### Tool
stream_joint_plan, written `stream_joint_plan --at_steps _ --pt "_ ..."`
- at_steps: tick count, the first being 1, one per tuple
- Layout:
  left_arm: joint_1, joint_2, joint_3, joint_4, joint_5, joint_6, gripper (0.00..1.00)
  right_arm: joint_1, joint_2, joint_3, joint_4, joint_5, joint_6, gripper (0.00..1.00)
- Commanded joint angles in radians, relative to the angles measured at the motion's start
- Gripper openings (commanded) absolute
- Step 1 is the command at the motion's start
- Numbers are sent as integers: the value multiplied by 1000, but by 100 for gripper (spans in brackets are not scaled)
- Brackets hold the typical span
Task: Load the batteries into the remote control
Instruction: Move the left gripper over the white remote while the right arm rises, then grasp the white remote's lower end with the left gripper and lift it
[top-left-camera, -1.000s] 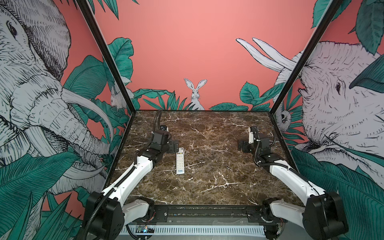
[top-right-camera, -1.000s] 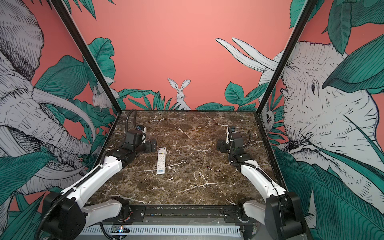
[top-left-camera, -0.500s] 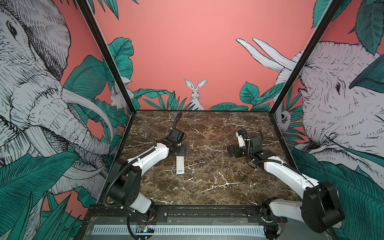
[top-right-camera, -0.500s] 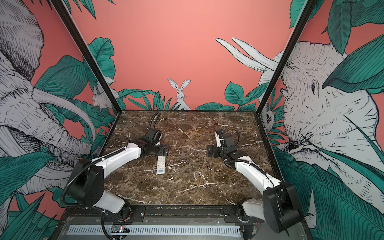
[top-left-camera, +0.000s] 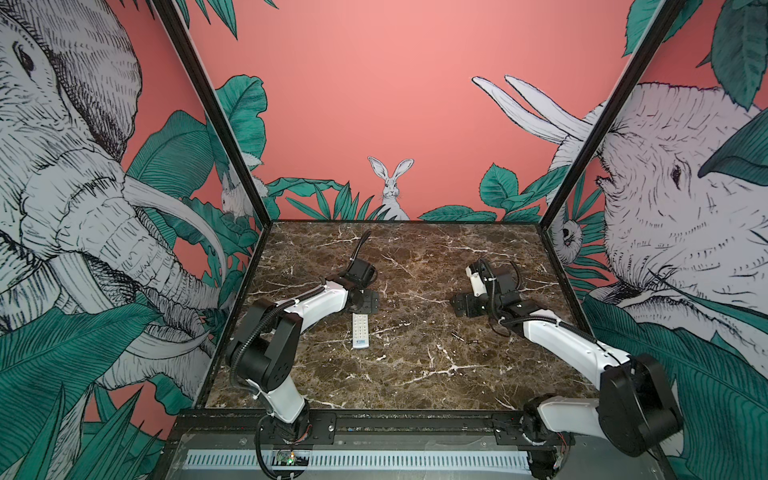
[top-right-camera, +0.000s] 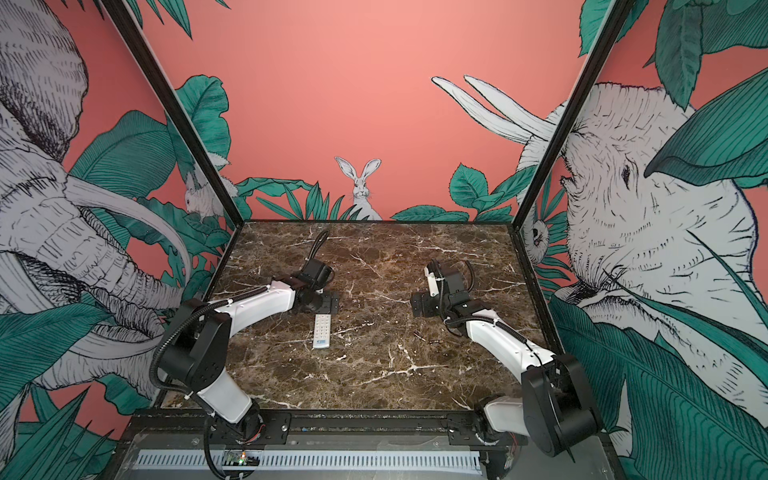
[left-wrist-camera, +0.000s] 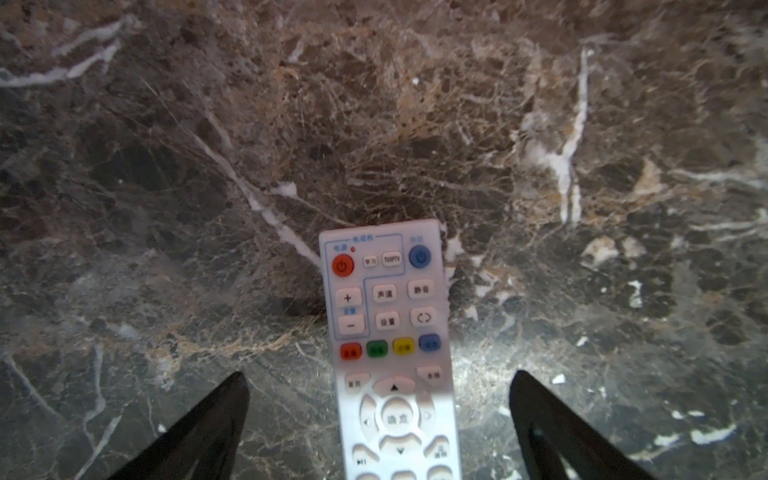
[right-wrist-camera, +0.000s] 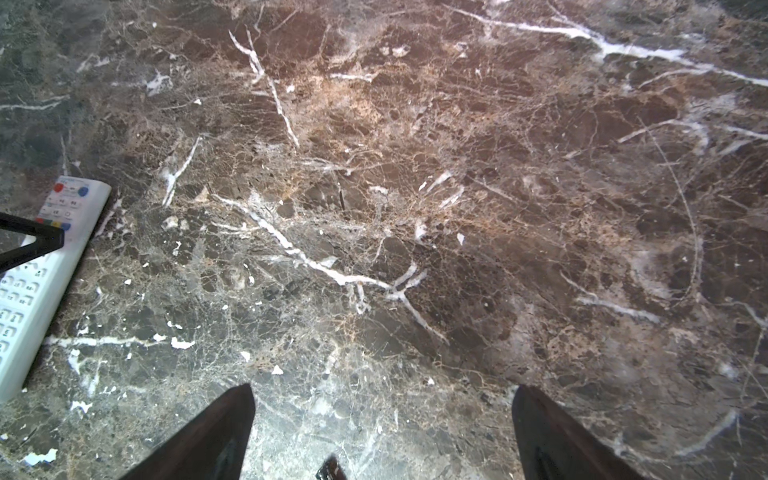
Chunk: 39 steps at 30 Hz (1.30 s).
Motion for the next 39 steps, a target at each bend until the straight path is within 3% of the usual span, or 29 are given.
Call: stream_joint_plan --at_steps 1,30,39 --pt "-10 15 34 -10 -18 -30 96 6 2 28 17 -11 -16 99" --pt "-43 108 16 23 -37 -106 67 8 3 24 36 -13 -26 99" --pt "-47 72 -5 40 -31 -126 52 8 -8 44 17 -12 -32 99"
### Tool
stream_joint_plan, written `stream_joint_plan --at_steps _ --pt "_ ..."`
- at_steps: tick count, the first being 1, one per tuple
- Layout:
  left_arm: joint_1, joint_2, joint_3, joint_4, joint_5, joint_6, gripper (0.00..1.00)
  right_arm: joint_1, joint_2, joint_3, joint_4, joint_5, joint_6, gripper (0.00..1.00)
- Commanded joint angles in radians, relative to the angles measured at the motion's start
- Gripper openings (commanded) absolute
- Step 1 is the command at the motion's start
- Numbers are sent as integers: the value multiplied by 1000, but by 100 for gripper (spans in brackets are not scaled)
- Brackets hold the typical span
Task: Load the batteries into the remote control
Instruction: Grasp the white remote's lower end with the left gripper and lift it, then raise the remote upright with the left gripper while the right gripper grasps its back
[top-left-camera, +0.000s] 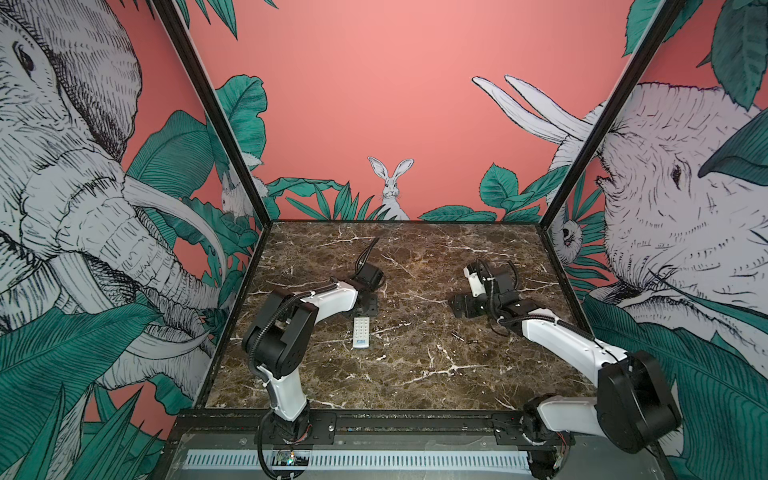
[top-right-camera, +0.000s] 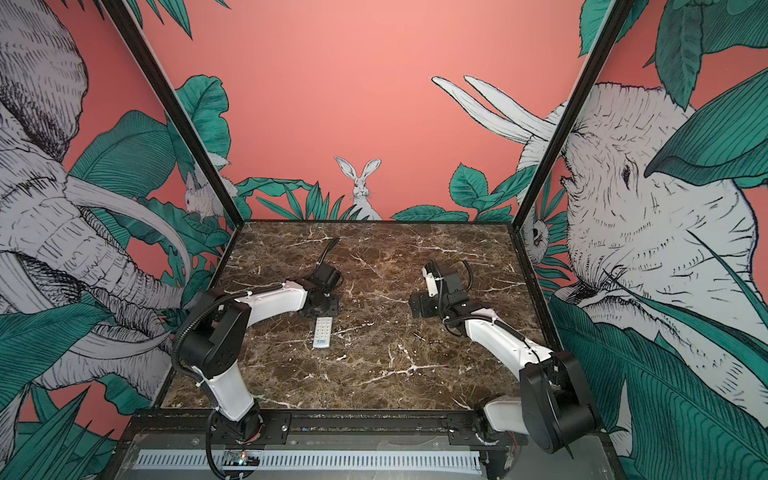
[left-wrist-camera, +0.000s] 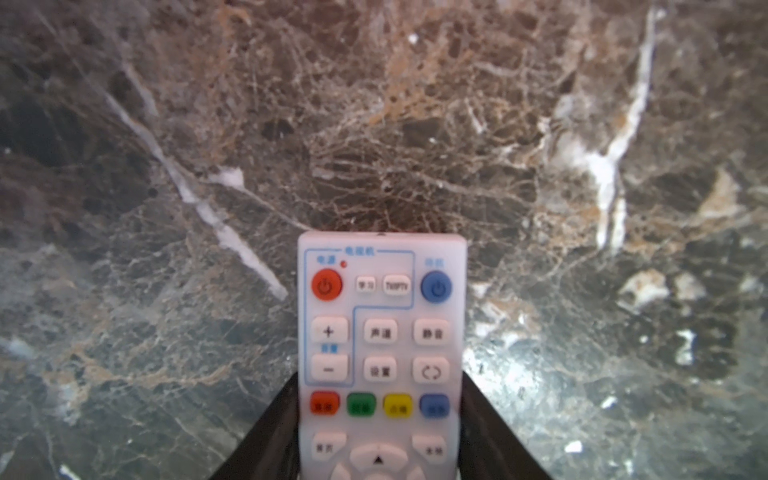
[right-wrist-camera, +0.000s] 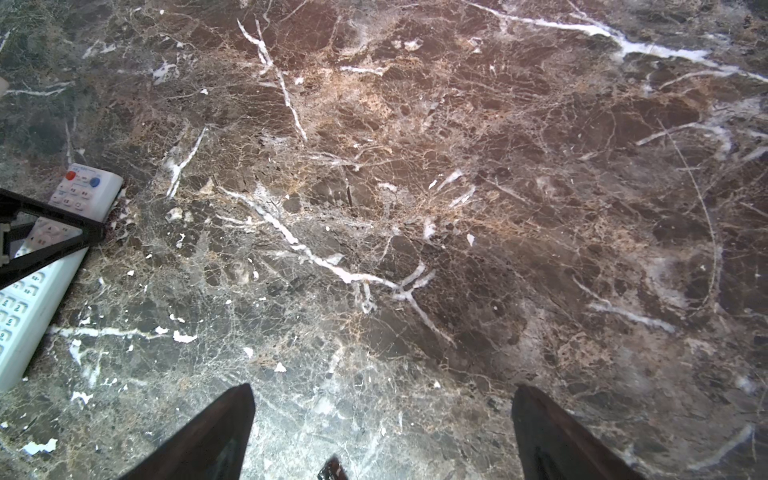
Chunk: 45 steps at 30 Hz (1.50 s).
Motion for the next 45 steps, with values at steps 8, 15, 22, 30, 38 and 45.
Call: stream_joint_plan --at_steps 8,15,22,30,38,45 --pt "-7 -102 -20 10 15 -1 40 5 -34 30 5 -4 -4 99" --pt "-7 -171 -65 82 61 -1 35 5 -70 5 27 -70 18 99" --pt "-6 -280 -178 296 148 14 33 5 -113 -12 71 -185 32 99" --pt "-4 -376 -214 368 221 73 31 5 -139 -34 201 -390 77 99" --pt "8 -492 -260 493 363 100 28 5 -111 -67 389 -599 171 99" --pt "14 -570 -298 616 471 68 28 7 -43 -105 664 -762 335 99"
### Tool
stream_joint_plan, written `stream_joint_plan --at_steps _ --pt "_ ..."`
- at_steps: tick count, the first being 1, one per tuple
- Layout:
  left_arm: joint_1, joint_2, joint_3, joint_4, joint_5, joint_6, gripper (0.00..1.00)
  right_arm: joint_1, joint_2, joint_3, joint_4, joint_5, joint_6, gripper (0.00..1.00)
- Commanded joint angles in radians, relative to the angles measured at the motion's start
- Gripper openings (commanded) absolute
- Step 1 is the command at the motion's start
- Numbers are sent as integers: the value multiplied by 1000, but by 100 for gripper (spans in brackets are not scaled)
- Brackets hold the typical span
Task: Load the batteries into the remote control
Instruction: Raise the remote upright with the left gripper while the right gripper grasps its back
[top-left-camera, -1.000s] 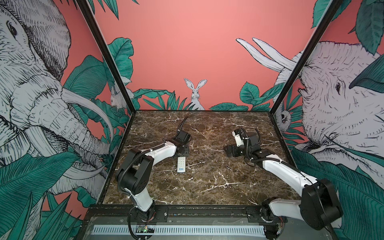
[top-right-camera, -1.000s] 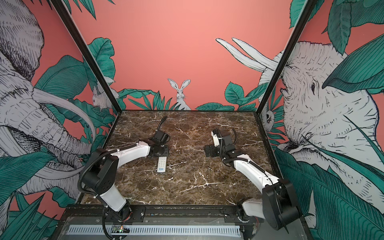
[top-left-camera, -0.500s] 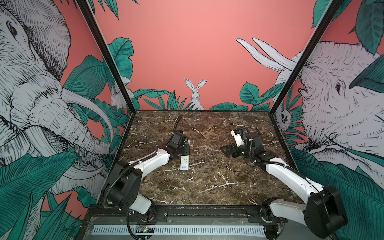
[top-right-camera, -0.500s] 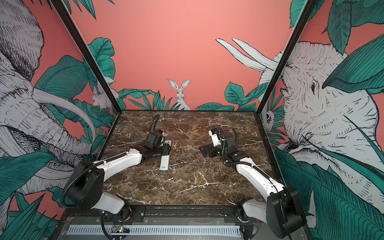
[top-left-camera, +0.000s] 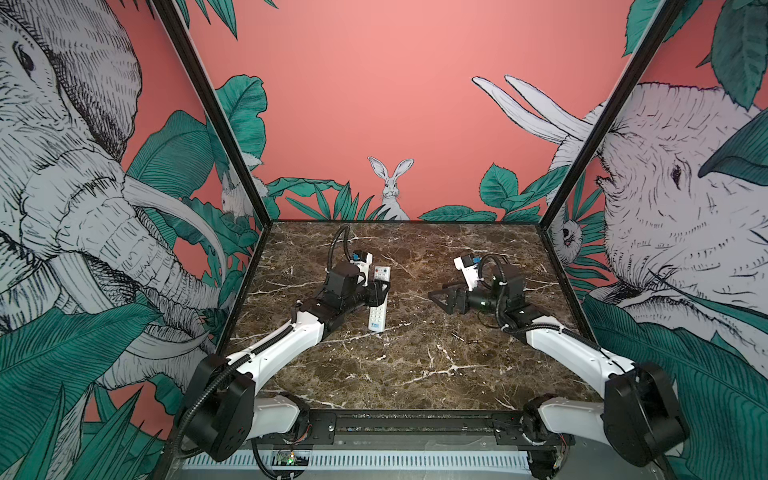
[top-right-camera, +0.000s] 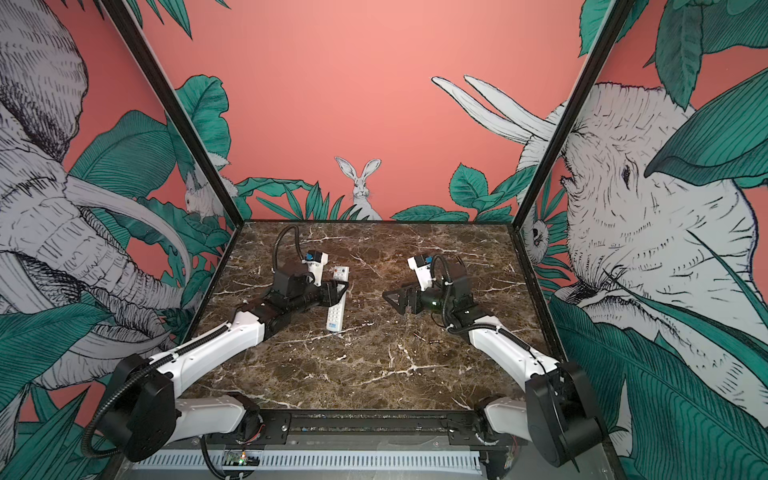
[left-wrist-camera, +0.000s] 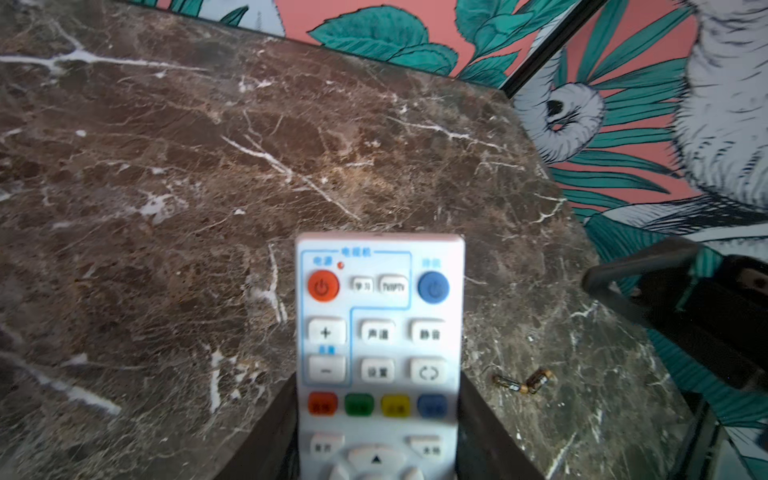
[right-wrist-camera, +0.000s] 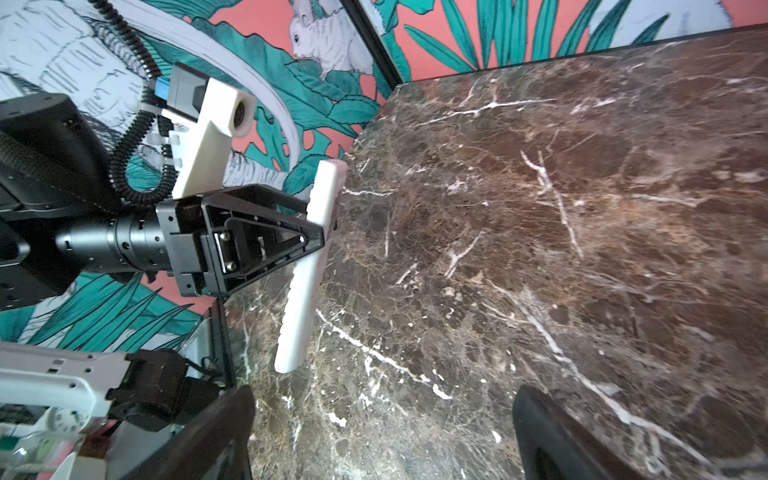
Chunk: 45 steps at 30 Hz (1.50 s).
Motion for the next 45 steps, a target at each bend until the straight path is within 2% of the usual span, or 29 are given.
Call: stream_joint_plan --at_steps 1,8,17,24,28,41,45 --pt "7 -53 -17 114 96 -23 28 10 7 -22 236 -126 105 99" --pt "8 -87 27 145 210 -69 27 69 33 -33 400 -198 145 99" --pt "8 -119 39 277 335 -141 27 115 136 -44 727 -201 329 99" --pt "8 -112 63 319 381 -174 28 164 161 -29 769 -199 329 99" --pt "9 -90 84 375 457 -209 28 183 173 -22 776 -195 326 99" --pt "8 -68 92 493 522 -283 28 228 258 -9 1071 -239 471 98" --pt "8 -55 94 527 536 -303 28 237 280 -2 1103 -241 485 97"
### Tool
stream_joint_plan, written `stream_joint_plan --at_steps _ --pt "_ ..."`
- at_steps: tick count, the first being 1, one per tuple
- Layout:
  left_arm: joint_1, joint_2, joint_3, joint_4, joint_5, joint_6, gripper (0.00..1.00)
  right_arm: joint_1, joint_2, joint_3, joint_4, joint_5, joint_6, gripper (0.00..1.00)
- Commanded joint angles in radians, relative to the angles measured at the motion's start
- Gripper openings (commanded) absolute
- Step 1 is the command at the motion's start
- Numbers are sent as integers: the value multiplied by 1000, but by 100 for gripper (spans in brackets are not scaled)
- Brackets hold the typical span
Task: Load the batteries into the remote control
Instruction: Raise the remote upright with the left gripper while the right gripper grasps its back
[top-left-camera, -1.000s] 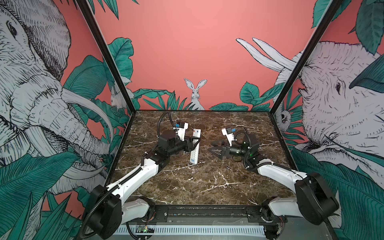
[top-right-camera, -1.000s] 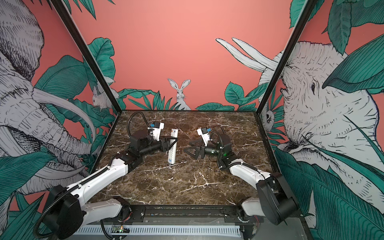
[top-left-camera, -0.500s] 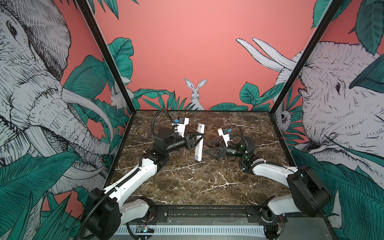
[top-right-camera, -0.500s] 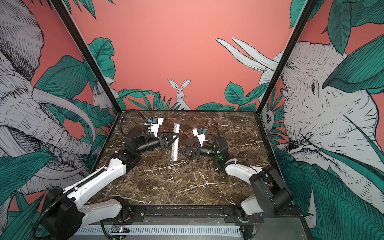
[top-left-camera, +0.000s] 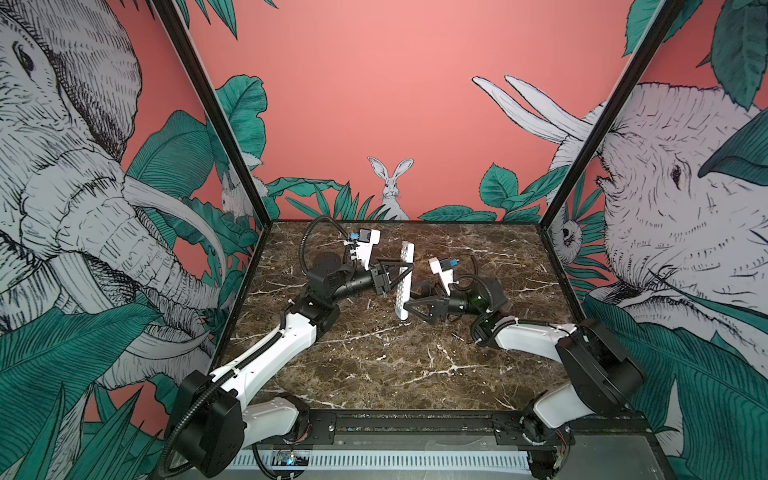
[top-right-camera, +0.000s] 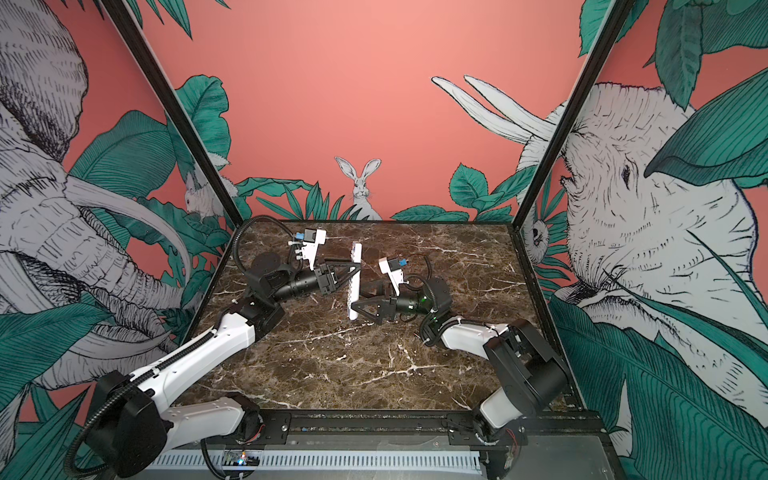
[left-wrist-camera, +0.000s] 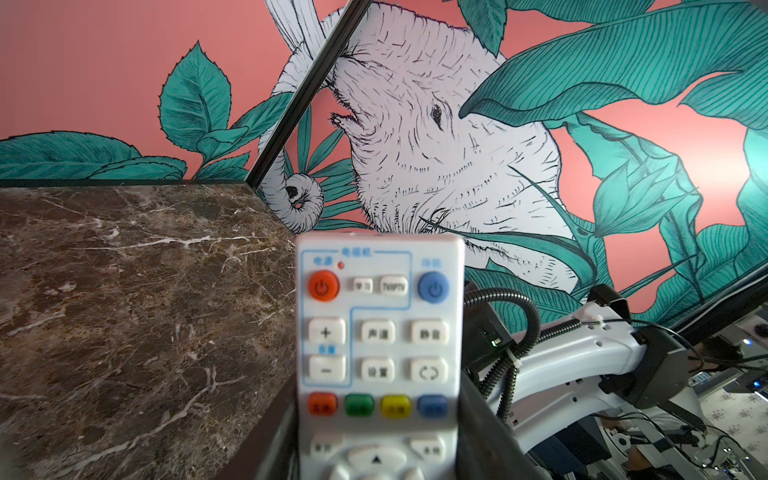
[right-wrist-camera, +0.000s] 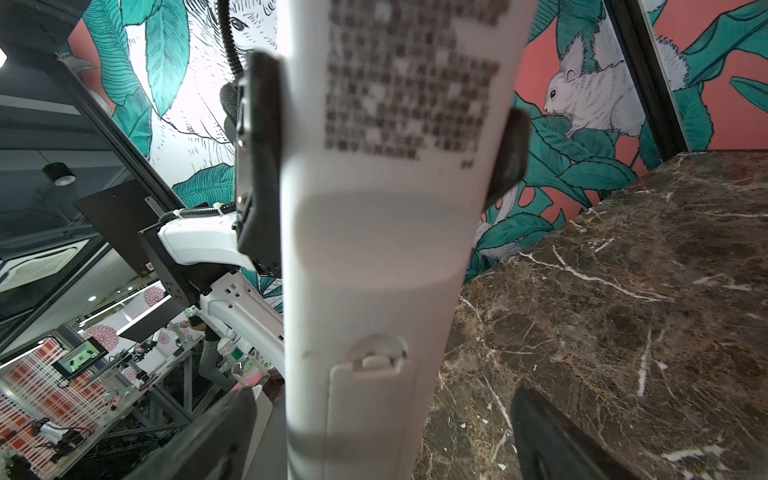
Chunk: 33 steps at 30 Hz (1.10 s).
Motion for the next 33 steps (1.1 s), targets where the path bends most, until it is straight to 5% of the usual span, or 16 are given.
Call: stream_joint_plan --at_steps 1,14,26,28,33 --pt "6 1 28 95 35 -40 28 12 7 25 134 -30 40 96" --pt "5 12 34 135 58 -61 28 27 -15 24 134 -45 18 71" --pt "5 10 25 110 46 -47 29 23 -31 22 133 -43 18 24" --pt "4 8 23 84 31 -31 36 19 -36 22 129 -40 20 19" --pt "5 -20 24 -41 -51 43 80 17 -77 19 -25 -24 -77 10"
